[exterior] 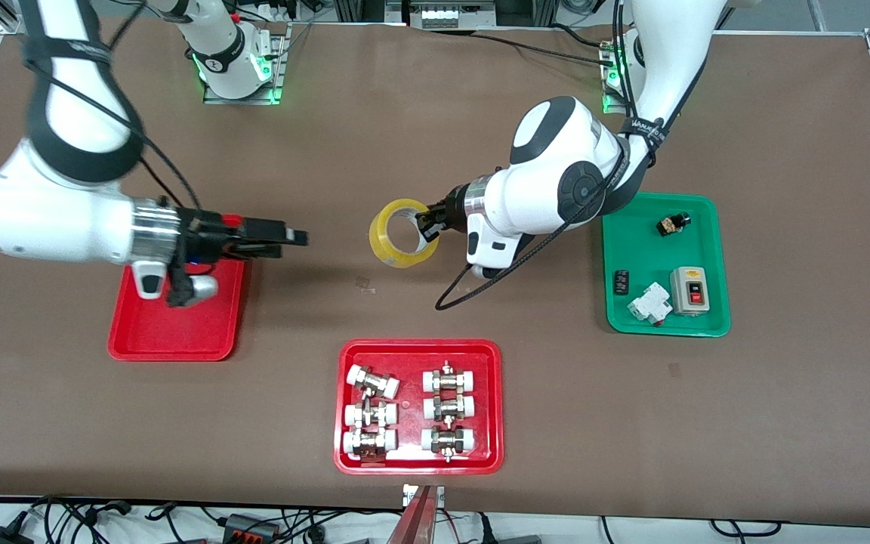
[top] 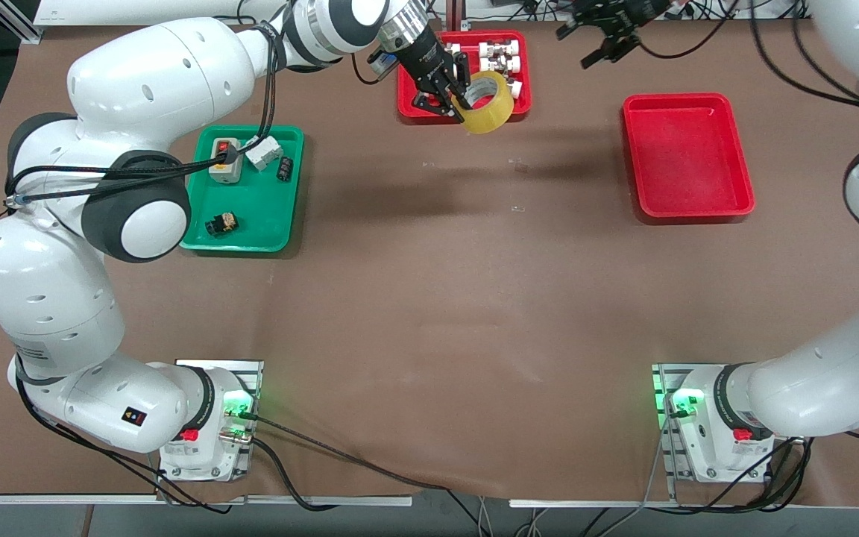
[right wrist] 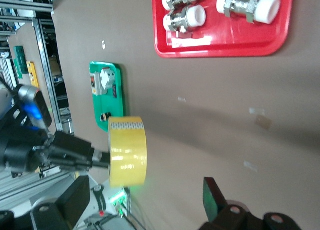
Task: Left arm passes tape to right arm into tray
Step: 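Carry the tape toward table middle while the right gripper reaches toward it, then grasp the tape rim with the right gripper beside the left gripper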
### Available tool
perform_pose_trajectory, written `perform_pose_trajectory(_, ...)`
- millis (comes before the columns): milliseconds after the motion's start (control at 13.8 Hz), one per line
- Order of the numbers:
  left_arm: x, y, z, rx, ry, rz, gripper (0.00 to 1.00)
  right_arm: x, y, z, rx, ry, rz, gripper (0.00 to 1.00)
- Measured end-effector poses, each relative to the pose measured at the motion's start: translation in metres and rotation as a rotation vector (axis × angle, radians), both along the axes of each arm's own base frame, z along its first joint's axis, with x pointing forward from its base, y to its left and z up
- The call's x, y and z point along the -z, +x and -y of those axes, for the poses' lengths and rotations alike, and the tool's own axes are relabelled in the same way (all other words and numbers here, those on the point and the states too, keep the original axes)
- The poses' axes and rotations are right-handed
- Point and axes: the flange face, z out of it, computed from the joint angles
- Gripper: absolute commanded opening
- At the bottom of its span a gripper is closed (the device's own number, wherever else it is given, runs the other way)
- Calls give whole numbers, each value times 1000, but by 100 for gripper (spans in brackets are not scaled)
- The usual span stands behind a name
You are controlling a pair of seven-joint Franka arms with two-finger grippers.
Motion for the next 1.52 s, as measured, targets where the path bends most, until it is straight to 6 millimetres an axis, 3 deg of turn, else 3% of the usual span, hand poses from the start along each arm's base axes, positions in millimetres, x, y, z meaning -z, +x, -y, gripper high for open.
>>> perform_pose_trajectory(289, 8, 5, 2, -28, -15, 5, 0, 25, -1, -43, 17, 10, 27, 100)
perform_pose_trajectory(651, 15, 9, 15, -82, -51, 54, 0, 53, -18, -98, 27, 15, 31, 100)
perform_pose_trajectory(1012, 13, 12, 15, -92, -54, 69, 0, 55, -13, -88, 42, 9, 36, 100)
perform_pose_trajectory(1084, 13, 13, 13, -94, -54, 71, 0, 55, -12, -86, 43, 9, 40, 93)
perform_pose_trajectory(1157, 12, 14, 13, -95, -53, 74, 0, 55, -12, -85, 41, 9, 43, 80)
perform_pose_trajectory(1373, 12, 14, 12, -94, -51, 78, 0, 54, -12, -86, 35, 10, 50, 26)
perform_pose_trajectory(1518, 12, 14, 12, -94, -51, 79, 0, 54, -12, -87, 33, 11, 51, 0)
